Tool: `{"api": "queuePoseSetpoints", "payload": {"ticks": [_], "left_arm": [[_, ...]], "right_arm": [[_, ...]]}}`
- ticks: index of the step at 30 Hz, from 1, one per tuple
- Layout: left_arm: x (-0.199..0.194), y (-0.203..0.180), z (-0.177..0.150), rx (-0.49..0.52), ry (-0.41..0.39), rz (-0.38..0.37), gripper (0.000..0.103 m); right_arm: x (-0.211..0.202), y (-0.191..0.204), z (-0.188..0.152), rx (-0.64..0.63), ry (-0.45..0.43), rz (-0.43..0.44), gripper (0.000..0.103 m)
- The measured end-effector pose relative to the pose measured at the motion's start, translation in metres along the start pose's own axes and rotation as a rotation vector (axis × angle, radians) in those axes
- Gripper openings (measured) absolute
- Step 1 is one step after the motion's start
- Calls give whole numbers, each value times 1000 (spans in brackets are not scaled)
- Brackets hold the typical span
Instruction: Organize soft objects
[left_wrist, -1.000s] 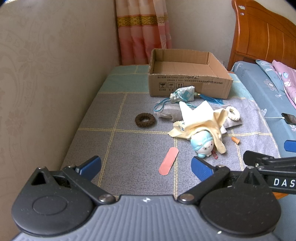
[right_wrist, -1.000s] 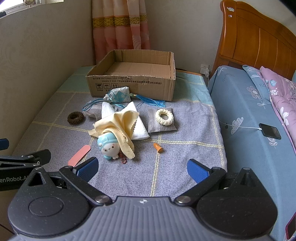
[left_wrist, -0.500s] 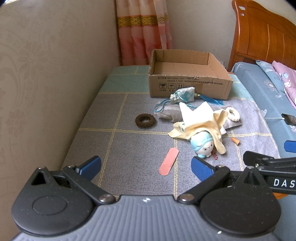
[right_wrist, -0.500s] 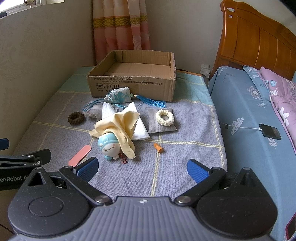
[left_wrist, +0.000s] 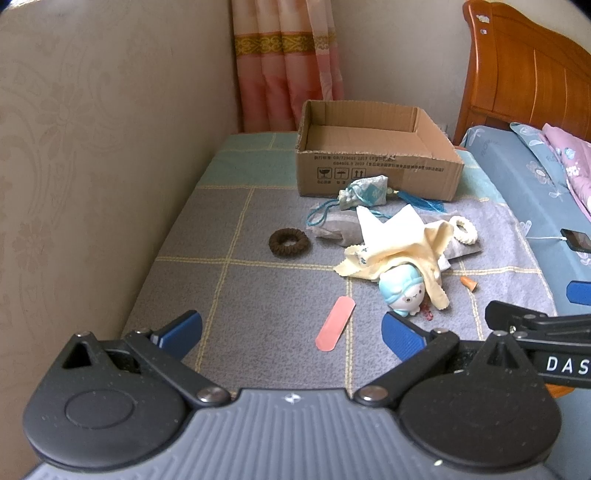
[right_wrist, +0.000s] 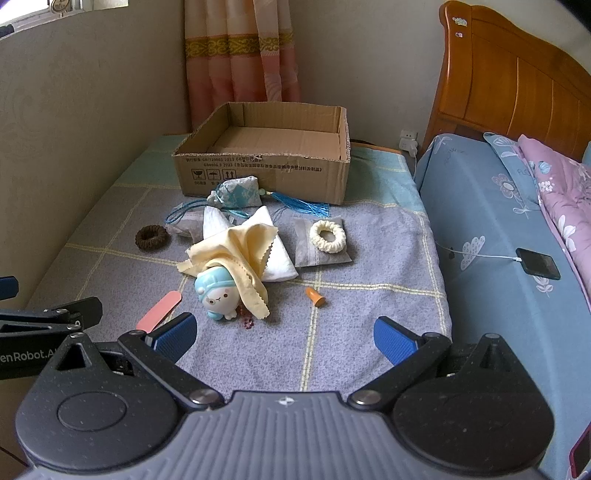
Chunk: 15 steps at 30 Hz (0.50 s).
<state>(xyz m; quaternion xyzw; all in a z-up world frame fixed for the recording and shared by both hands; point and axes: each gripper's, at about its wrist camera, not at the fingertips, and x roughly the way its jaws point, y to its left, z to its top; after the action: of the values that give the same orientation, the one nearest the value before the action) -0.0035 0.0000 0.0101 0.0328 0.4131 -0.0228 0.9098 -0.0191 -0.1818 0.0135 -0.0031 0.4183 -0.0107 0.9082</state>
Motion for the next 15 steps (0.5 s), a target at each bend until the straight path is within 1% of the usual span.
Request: {"api": "queuePoseSetpoints", "payload": {"ticks": [11, 15], "left_arm": [[3, 4, 3, 13, -36, -34, 102], [8, 6, 2, 28, -55, -28, 102]], "right_arm": [[0, 0, 1, 6, -31, 16, 103], [-1, 0, 3, 4, -61, 11, 103]]}}
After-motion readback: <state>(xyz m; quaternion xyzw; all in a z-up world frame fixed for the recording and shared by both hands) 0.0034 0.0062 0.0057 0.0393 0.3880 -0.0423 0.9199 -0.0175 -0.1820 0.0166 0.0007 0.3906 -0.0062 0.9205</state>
